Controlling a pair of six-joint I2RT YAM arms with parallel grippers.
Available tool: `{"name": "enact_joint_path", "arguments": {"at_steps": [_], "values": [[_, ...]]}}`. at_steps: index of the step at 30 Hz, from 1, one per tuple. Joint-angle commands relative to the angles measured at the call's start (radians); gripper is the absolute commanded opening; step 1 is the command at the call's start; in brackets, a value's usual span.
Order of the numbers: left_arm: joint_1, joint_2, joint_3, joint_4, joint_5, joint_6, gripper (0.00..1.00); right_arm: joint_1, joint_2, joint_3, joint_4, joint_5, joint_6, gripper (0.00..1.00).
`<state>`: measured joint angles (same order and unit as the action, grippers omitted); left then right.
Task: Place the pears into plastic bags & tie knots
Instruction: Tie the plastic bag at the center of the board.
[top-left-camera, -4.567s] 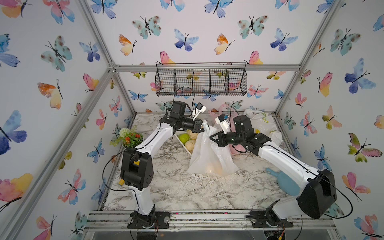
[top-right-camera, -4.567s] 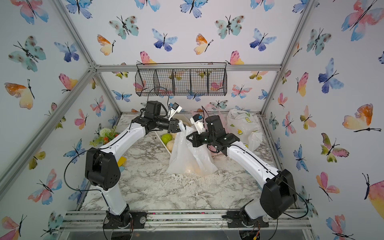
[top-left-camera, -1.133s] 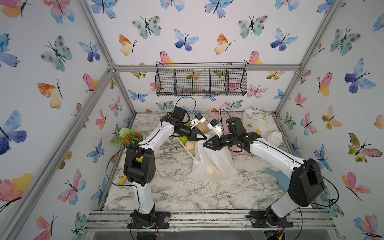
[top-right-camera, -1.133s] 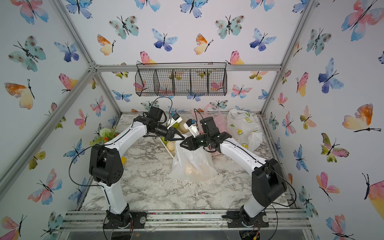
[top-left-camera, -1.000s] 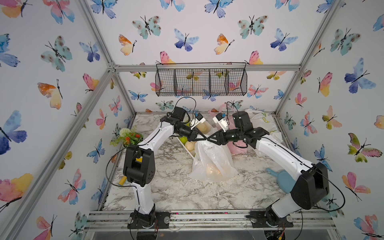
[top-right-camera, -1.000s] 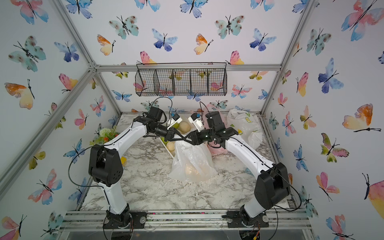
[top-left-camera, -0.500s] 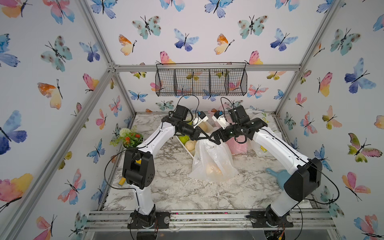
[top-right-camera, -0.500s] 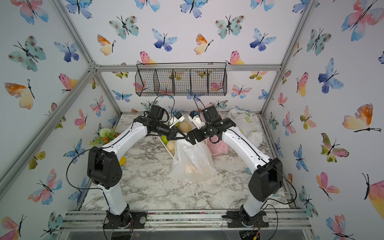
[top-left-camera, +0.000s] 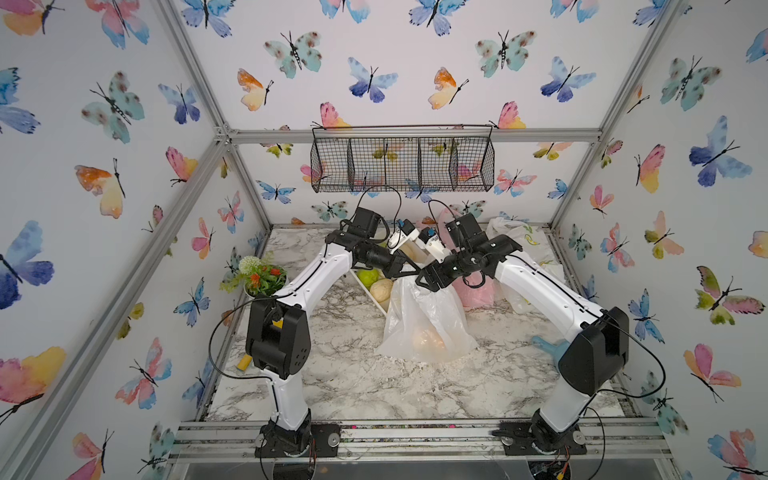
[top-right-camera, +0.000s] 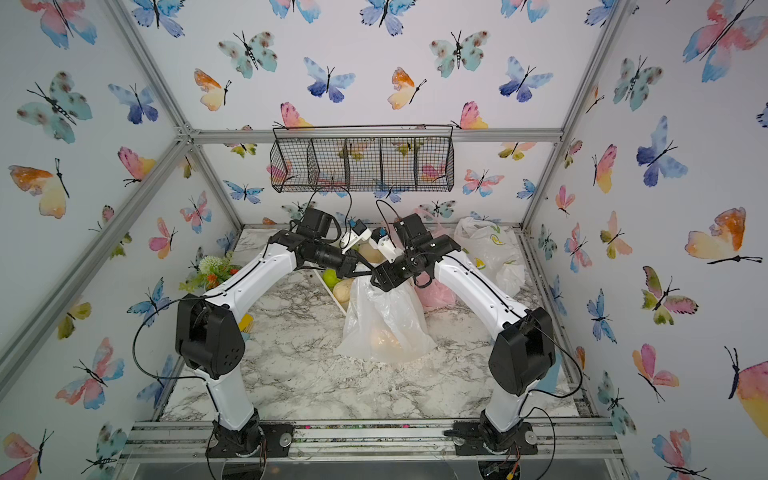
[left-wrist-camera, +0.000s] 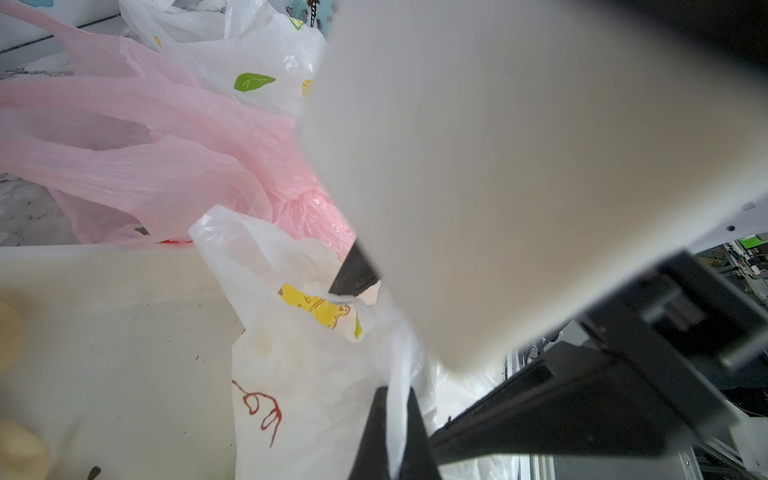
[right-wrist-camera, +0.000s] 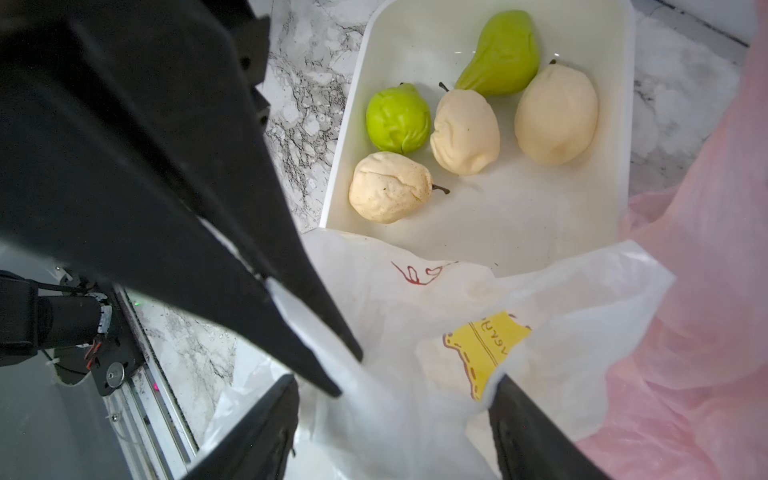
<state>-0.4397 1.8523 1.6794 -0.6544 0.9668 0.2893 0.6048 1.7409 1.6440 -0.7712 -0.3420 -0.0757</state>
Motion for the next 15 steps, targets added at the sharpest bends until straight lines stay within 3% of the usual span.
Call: {"name": "enact_joint_path", "arguments": {"at_steps": [1, 10, 15], "values": [[-0.016, -0.036, 0.027, -0.005, 0.018, 0.015, 0.05, 0.006, 0.029, -0.007, 0.005, 0.009, -0.012, 0.72], [-0.025, -0.033, 0.047, -0.005, 0.033, 0.002, 0.04, 0.006, 0.06, -0.004, 0.017, -0.009, -0.011, 0.72], [-0.031, -0.03, 0.047, -0.005, 0.032, 0.001, 0.04, 0.006, 0.068, -0.013, 0.042, -0.027, -0.001, 0.64]]}}
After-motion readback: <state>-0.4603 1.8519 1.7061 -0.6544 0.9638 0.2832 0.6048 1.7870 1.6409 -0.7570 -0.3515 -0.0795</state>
